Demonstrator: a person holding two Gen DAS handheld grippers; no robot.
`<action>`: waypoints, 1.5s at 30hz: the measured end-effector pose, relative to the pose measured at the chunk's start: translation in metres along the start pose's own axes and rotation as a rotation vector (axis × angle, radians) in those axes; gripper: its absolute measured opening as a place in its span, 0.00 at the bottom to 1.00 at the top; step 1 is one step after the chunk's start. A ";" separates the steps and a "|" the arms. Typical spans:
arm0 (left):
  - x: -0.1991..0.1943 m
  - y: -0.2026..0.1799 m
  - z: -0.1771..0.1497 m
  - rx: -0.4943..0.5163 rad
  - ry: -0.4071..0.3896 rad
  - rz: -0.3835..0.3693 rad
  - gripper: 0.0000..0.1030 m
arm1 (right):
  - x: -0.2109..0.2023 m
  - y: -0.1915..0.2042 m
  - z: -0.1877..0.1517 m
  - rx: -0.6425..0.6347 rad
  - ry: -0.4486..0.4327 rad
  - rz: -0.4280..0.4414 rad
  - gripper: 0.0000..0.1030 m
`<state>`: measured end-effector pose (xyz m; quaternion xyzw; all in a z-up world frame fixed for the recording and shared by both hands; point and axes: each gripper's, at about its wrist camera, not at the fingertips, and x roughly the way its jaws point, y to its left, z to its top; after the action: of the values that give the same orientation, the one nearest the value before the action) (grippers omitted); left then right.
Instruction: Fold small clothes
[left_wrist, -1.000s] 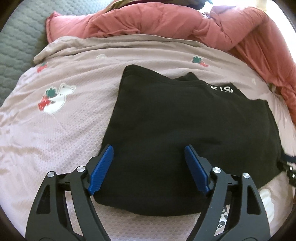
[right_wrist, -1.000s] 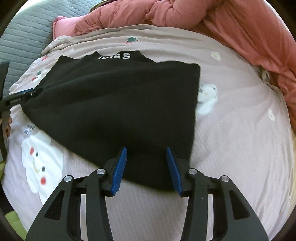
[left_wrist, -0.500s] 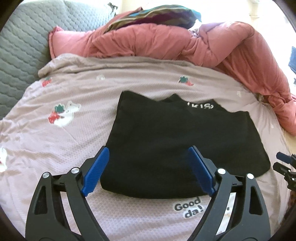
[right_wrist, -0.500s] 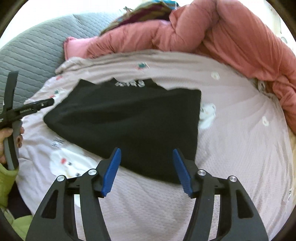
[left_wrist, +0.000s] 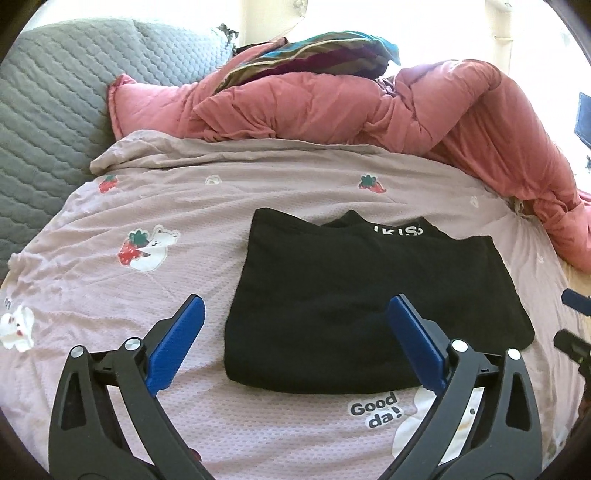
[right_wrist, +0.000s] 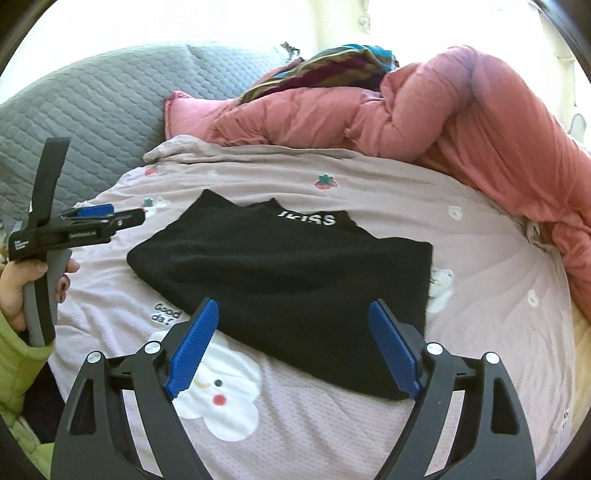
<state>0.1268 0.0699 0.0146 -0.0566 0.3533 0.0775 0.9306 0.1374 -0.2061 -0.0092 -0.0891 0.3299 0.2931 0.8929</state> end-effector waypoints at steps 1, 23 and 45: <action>0.000 0.003 0.000 -0.005 -0.001 0.006 0.91 | 0.002 0.004 0.000 -0.008 0.003 0.005 0.80; 0.042 0.087 -0.012 -0.203 0.071 0.051 0.91 | 0.115 0.149 0.011 -0.370 0.104 0.072 0.81; 0.068 0.115 -0.016 -0.279 0.123 0.055 0.91 | 0.188 0.194 0.006 -0.568 0.110 -0.082 0.80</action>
<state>0.1459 0.1878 -0.0485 -0.1800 0.3968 0.1477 0.8879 0.1427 0.0406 -0.1181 -0.3647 0.2787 0.3322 0.8240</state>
